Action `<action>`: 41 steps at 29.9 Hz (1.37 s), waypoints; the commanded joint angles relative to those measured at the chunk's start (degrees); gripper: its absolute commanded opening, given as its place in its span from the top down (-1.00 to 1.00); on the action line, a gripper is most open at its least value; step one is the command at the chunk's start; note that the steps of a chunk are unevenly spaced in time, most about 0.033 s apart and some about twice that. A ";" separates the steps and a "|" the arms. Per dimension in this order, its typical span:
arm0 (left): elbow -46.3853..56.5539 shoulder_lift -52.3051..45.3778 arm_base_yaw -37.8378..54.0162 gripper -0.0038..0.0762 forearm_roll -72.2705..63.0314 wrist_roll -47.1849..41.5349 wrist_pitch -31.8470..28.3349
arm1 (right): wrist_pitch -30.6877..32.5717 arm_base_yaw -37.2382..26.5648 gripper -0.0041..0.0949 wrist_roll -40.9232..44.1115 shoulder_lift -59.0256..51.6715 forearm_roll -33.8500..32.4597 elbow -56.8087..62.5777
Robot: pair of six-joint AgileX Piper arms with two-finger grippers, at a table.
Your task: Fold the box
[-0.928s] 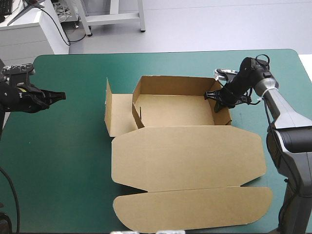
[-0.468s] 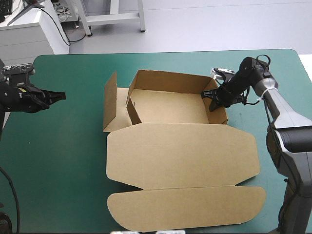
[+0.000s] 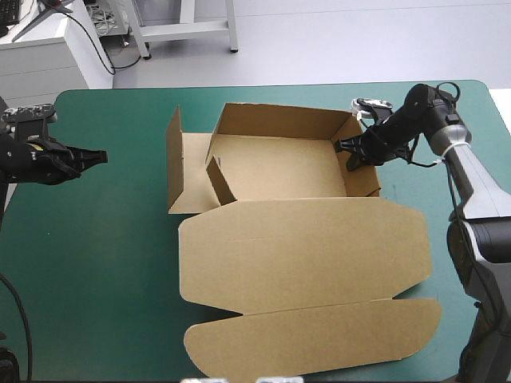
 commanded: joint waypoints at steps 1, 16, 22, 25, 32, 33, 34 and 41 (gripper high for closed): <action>-1.46 -1.54 0.09 0.92 -1.00 0.07 -2.82 | 1.58 -2.79 0.94 -0.81 -5.24 3.52 -1.35; -1.46 -1.13 0.09 0.91 -6.22 0.07 -4.14 | 1.58 -8.52 0.95 -4.22 -10.06 7.35 -1.35; -1.46 0.42 0.09 0.51 -6.54 0.07 -3.56 | 1.58 -8.66 0.95 -4.22 -11.15 7.72 -1.35; -1.46 1.06 0.09 0.05 -8.35 0.07 -3.56 | 1.58 -8.66 0.95 -4.22 -11.63 8.00 -1.35; -1.46 2.77 0.09 -0.64 -19.09 -0.34 -3.12 | 1.58 -8.66 0.95 -4.61 -12.90 12.45 -1.35; -1.46 3.08 0.09 -0.64 -22.07 -0.34 -2.38 | 1.58 -8.66 0.95 -4.70 -13.14 13.11 -1.35; -1.46 3.63 0.09 -0.64 -25.37 -0.34 -1.89 | 1.58 -8.66 0.95 -4.70 -13.30 13.84 -1.35; -1.46 6.63 0.09 -0.64 -44.94 8.25 4.88 | 1.58 -8.40 0.94 -4.99 -13.80 16.88 -1.35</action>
